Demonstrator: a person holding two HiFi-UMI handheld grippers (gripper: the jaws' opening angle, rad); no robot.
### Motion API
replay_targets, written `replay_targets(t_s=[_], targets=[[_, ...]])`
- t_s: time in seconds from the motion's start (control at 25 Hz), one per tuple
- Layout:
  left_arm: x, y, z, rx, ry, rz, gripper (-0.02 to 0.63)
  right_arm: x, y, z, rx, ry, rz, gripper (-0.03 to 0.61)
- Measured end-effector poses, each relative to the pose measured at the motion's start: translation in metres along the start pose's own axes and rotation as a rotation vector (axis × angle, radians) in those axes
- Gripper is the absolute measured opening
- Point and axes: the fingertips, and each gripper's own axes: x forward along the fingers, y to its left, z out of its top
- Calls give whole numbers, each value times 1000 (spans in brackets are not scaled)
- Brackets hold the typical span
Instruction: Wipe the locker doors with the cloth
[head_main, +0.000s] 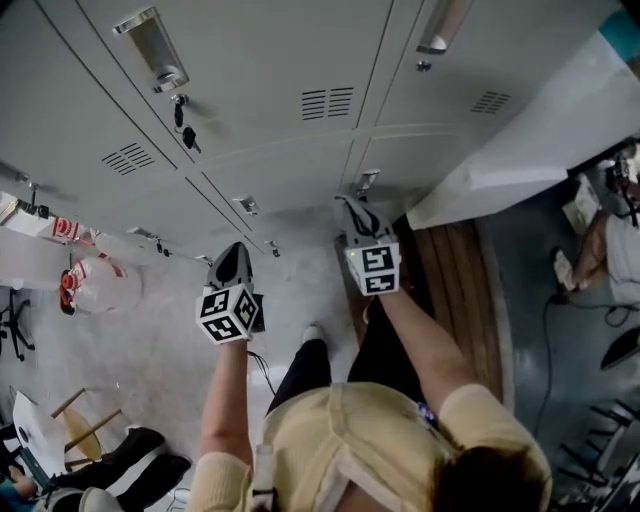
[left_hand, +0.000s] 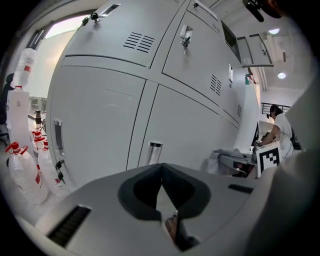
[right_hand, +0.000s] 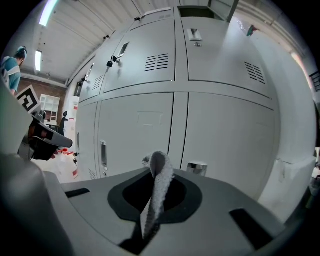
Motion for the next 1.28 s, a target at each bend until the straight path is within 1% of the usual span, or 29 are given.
replay_targets(t_s=[0.2, 0.44, 0.64, 0.88, 1.08, 1.28], targets=[[-16, 5, 9, -10, -26, 7, 3, -12, 5, 12, 4, -23, 2, 15], [-34, 5, 15, -26, -53, -12, 3, -30, 11, 19, 50, -27, -15, 15], [-46, 3, 21, -8, -62, -22, 3, -42, 17, 27, 53, -32, -14, 15], [-60, 0, 33, -31, -86, -45, 3, -54, 19, 33, 42, -53, -28, 15], [-73, -4, 42, -53, -113, -61, 3, -65, 30, 44, 86, -57, -11, 15], [-83, -6, 46, -69, -120, -82, 3, -75, 43, 52, 114, -76, 15, 15]])
